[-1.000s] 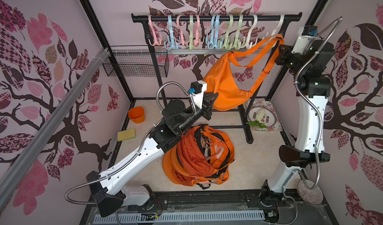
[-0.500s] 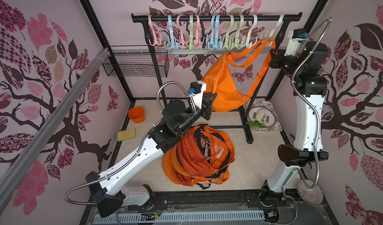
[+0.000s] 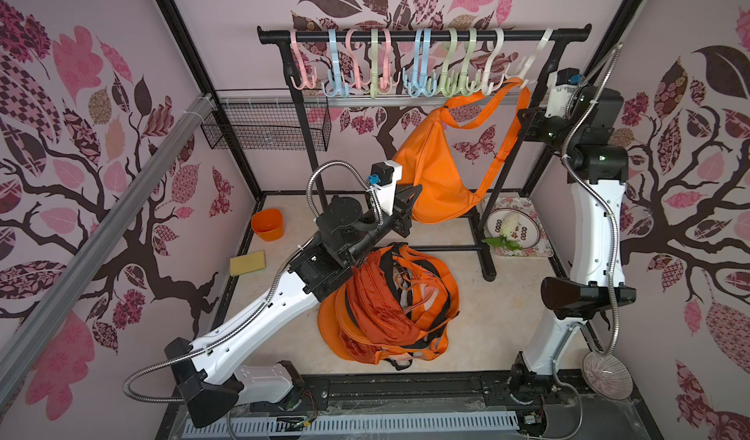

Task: Hang the bag on a hook
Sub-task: Hang the bag on the hook.

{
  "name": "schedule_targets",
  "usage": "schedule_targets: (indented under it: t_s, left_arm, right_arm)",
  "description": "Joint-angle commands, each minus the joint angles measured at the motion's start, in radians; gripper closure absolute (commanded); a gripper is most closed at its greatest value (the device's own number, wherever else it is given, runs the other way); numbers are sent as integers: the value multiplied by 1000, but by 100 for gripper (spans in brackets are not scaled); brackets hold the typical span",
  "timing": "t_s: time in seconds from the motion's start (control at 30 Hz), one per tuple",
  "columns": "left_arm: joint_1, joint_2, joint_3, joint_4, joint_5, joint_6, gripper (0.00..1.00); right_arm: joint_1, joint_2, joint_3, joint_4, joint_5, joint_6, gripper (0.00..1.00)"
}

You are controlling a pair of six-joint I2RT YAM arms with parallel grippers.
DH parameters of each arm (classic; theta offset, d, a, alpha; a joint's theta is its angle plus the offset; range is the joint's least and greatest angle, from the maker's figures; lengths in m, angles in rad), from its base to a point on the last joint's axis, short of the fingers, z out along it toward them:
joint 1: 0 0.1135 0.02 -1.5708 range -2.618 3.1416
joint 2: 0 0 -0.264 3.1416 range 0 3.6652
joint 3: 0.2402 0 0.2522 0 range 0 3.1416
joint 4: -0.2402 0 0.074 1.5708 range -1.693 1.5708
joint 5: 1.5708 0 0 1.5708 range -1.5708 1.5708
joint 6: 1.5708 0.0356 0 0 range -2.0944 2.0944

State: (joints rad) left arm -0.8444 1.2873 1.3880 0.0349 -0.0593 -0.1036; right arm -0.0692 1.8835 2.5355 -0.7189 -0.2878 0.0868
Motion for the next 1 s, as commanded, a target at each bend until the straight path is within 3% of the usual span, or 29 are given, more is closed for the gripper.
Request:
schedule_targets:
  t_s: [0.0, 0.07, 0.17, 0.27, 0.37, 0.73, 0.97]
  left_arm:
    - [-4, -25, -52, 22, -4, -14, 100]
    - [-4, -29, -74, 27, 8, -23, 100]
    - [-4, -39, -113, 40, 16, -40, 78]
    - [-4, -57, -150, 49, 14, -50, 58]
    - [-4, -78, -178, 56, 12, -59, 48]
    - [-4, -117, -229, 21, -11, -85, 44]
    - [-2, -148, -279, -118, -108, -142, 37]
  right_arm:
    - [1, -76, -83, 31, 63, 11, 100]
    - [2, -135, -179, 81, 123, 24, 99]
    - [1, -232, -342, 184, 148, 30, 71]
    - [2, -285, -420, 230, 146, 38, 58]
    - [2, -310, -442, 234, 131, 47, 51]
    - [10, -503, -689, 312, 167, 79, 29]
    - [31, -693, -1034, 389, 189, 136, 23]
